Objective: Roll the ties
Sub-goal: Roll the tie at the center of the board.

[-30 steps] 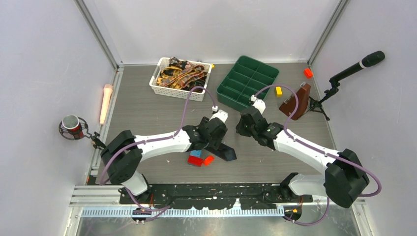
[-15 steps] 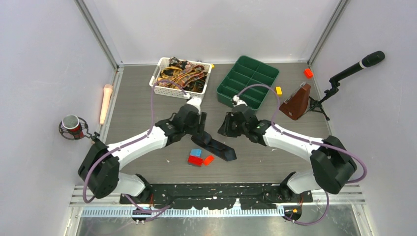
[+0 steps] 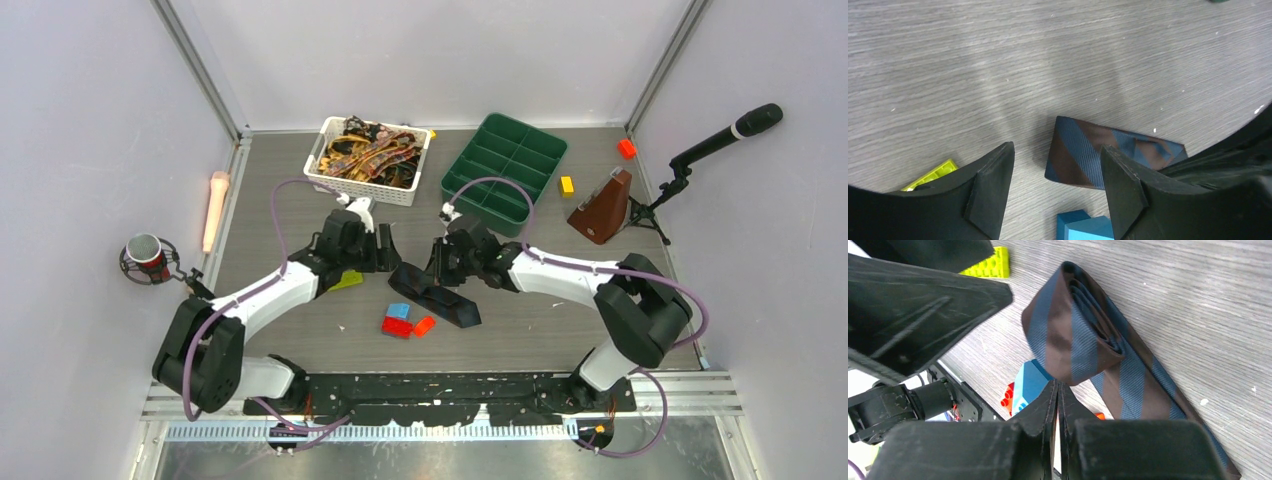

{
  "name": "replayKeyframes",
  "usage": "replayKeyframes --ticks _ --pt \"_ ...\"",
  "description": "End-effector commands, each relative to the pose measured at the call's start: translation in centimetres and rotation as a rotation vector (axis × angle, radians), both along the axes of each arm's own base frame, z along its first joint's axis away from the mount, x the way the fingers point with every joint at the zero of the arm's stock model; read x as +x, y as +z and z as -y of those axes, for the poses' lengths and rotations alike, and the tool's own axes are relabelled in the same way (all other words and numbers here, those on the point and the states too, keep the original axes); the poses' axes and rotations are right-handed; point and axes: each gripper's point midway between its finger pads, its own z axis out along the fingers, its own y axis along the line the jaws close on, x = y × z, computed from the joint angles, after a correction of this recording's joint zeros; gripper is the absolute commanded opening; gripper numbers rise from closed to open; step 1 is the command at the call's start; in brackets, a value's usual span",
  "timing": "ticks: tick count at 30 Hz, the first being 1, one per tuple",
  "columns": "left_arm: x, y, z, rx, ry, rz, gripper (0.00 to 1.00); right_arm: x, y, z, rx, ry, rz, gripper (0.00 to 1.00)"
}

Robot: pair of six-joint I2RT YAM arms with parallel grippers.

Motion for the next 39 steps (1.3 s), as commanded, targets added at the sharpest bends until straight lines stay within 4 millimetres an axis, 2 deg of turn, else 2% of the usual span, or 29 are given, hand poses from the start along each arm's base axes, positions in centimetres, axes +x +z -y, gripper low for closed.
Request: replayKeyframes --ticks 1,11,22,28,39 --pt "1.0 2.0 2.0 -0.127 -0.062 0.059 0.66 1.2 1.1 -1.4 0.049 -0.017 0.015 0.09" --pt "1.6 0.8 1.9 -0.121 -0.066 0.041 0.67 1.8 -0.9 -1.5 0.032 -0.064 -0.014 0.06" --pt "1.8 -1.1 2.0 -0.112 -0.082 -0.007 0.81 1.3 -2.6 -0.7 -0.021 -0.077 -0.055 0.05" --pt "1.4 -2.2 2.1 -0.109 -0.106 -0.035 0.81 0.8 -3.4 0.0 -0.058 -0.085 -0.084 0.05" --pt "0.2 -2.5 2.8 -0.152 -0.17 -0.061 0.82 0.6 -4.1 0.9 -0.104 -0.104 -0.099 0.05"
